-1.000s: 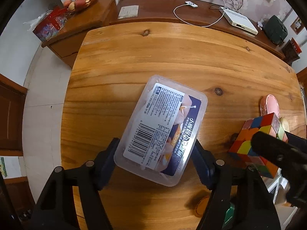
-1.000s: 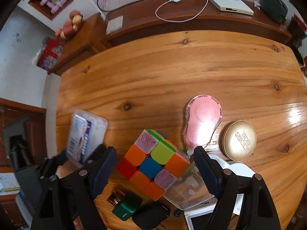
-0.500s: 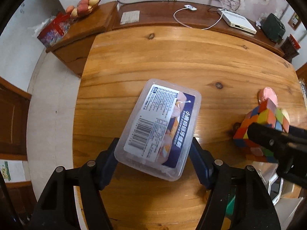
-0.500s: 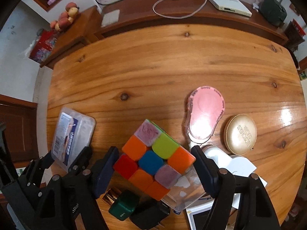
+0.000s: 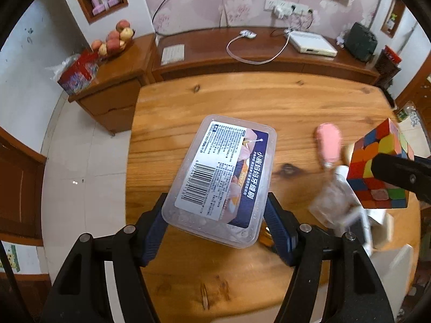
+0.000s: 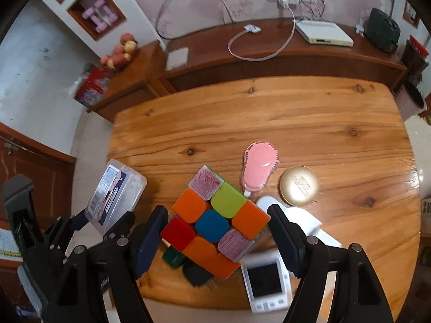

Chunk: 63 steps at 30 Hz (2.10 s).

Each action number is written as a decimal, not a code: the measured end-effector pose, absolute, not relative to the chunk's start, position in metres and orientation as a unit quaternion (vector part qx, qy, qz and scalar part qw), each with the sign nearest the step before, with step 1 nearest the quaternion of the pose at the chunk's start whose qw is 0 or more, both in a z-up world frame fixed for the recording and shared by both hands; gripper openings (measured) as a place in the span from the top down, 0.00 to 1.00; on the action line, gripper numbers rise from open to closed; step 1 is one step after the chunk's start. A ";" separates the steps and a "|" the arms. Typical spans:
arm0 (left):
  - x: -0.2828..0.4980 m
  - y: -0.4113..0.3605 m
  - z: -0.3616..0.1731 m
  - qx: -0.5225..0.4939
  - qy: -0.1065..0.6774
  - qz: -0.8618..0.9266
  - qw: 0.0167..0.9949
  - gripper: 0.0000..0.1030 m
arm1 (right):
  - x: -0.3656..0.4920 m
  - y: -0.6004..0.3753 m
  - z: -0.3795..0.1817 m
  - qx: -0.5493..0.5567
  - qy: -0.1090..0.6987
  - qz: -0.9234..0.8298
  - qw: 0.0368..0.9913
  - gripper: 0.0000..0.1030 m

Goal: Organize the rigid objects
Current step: 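Carry the box with the left tool while the right tool carries the cube into the tray, then open both tools in the tray and lift them away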

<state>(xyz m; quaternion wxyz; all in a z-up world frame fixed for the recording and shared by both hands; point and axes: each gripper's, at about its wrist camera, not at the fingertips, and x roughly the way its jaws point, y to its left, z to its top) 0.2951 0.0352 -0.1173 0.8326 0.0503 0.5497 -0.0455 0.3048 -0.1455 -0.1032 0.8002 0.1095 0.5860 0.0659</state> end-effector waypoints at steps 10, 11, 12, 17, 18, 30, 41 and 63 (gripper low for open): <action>0.202 0.008 -0.035 0.066 0.504 -0.096 0.856 0.31 | 0.185 -0.170 -0.025 0.050 0.527 0.118 0.840 0.26; 0.187 0.005 -0.032 0.067 0.502 -0.102 0.856 0.31 | 0.175 -0.170 -0.023 0.043 0.524 0.120 0.842 0.26; 0.178 0.002 -0.031 0.070 0.503 -0.104 0.855 0.31 | 0.163 -0.171 -0.022 0.036 0.522 0.123 0.843 0.26; 0.129 -0.006 -0.043 0.068 0.512 -0.115 0.849 0.31 | 0.108 -0.176 -0.042 0.017 0.536 0.148 0.831 0.26; 0.117 -0.009 -0.049 0.068 0.512 -0.114 0.849 0.31 | 0.098 -0.176 -0.049 0.016 0.541 0.151 0.827 0.26; 0.060 -0.020 -0.126 0.026 0.565 -0.109 0.817 0.31 | 0.026 -0.176 -0.142 -0.018 0.588 0.138 0.797 0.26; 0.037 -0.017 -0.158 0.030 0.580 -0.097 0.809 0.31 | 0.017 -0.181 -0.166 -0.030 0.614 0.124 0.779 0.25; 0.027 -0.005 -0.152 0.064 0.531 -0.053 0.843 0.03 | 0.003 -0.197 -0.149 -0.010 0.591 0.103 0.800 0.21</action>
